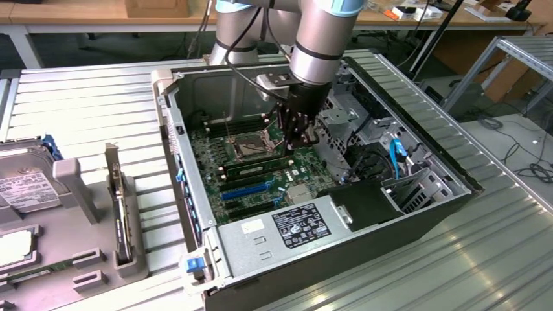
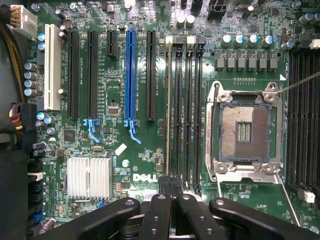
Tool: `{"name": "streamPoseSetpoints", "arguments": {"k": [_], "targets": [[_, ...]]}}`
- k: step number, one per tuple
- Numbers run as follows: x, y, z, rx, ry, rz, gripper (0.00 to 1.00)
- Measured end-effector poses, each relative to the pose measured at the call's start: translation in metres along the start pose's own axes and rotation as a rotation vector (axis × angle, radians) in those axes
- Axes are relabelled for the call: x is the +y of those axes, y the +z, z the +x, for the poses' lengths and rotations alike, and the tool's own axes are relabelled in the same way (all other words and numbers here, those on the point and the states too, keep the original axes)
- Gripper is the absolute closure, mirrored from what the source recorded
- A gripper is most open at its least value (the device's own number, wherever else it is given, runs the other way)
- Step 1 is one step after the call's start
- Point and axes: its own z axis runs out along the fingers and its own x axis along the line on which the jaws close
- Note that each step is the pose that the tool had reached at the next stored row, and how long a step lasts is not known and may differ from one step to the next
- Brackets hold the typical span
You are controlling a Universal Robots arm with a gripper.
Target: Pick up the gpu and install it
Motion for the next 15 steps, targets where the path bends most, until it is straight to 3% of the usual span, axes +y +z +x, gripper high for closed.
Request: {"name": "streamPoseSetpoints", "arguments": {"k": [15], "targets": [[-0.0006,0.0102,-0.0006,0.0001,0.000,0.0004,0.89]]}}
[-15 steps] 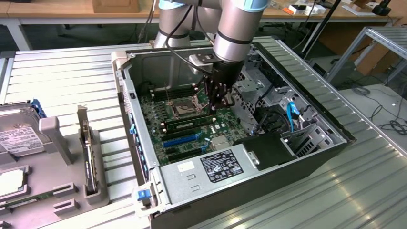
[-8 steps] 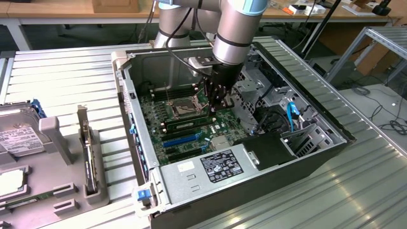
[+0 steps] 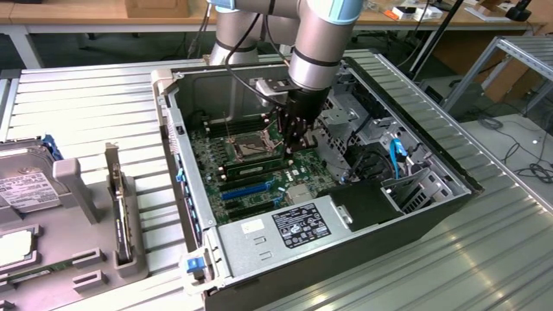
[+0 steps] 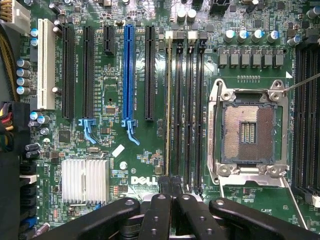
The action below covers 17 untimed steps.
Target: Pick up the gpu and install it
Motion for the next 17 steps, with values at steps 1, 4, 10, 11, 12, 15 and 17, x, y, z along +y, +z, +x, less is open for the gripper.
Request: {"name": "streamPoseSetpoints", "arguments": {"k": [1,4,10,11,12,15,17], "targets": [[0.0000,0.0001,0.0000,0.0001,0.000,-0.0001,0.89],[0.0000,0.0005,0.0000,0.0000,0.000,0.0000,0.89],[-0.0001,0.0014,0.0004,-0.0001,0.000,0.0000,0.89],[0.0000,0.0008,0.0004,-0.0003,0.000,-0.0002,0.89],[0.0001,-0.0010,0.0005,-0.0012,0.000,-0.0008,0.89],[0.0001,-0.0010,0.0005,-0.0009,0.000,-0.0010,0.89],[0.0000,0.0005,0.0004,-0.0008,0.000,-0.0011,0.89]]}}
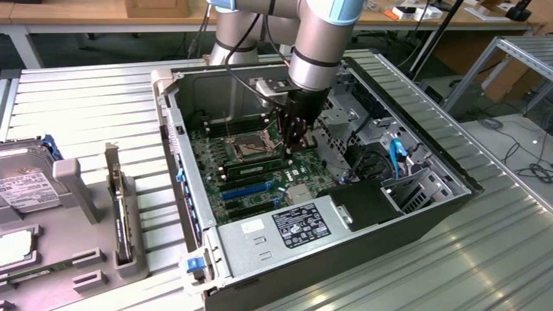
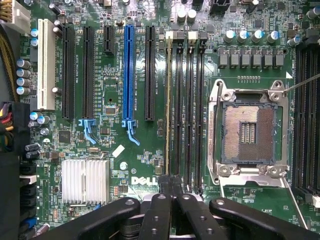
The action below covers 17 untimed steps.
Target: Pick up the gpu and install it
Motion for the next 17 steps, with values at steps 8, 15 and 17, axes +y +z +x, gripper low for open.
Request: {"name": "streamPoseSetpoints", "arguments": {"k": [8,15,17], "targets": [[0.0002,-0.0067,0.000,-0.0007,-0.001,-0.0100,0.89],[0.0253,-0.0058,0.001,-0.0173,-0.002,-0.0106,0.89],[0.0336,-0.0054,0.001,-0.0251,-0.002,-0.0103,0.89]]}}
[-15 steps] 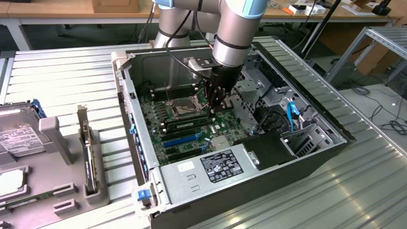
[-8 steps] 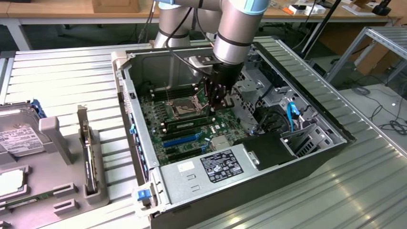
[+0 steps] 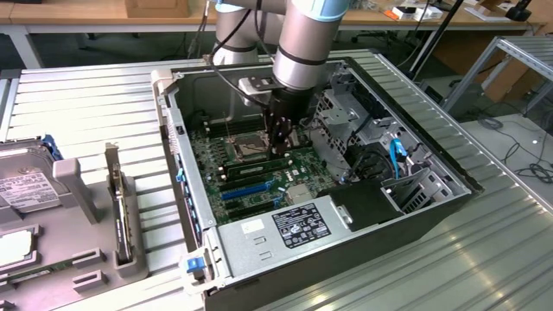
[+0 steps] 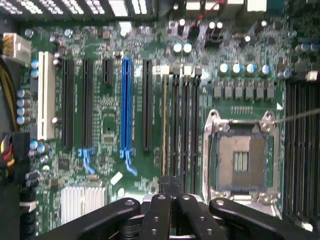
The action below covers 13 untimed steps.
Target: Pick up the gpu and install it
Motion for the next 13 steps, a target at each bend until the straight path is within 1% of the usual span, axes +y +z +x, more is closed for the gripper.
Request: {"name": "streamPoseSetpoints", "arguments": {"k": [1,3,4,5,6,7,8,9,10,11,13], "targets": [[0.0068,0.0000,0.001,-0.0076,0.000,0.0001,0.89],[0.0206,-0.0020,0.003,-0.0284,-0.002,0.0005,0.89],[0.0290,-0.0052,0.006,-0.0496,-0.003,0.0007,0.89],[0.0312,-0.0092,0.007,-0.0771,-0.005,0.0016,0.89],[0.0325,-0.0107,0.009,-0.0870,-0.006,0.0015,0.89],[0.0338,-0.0110,0.012,-0.0915,-0.006,0.0017,0.89],[0.0358,-0.0108,0.014,-0.0922,-0.006,0.0017,0.89],[0.0401,-0.0104,0.018,-0.0922,-0.006,0.0016,0.89],[0.0480,-0.0098,0.020,-0.0923,-0.006,0.0016,0.89],[0.0509,-0.0095,0.021,-0.0924,-0.006,0.0017,0.89],[0.0523,-0.0088,0.021,-0.0923,-0.006,0.0016,0.89]]}}
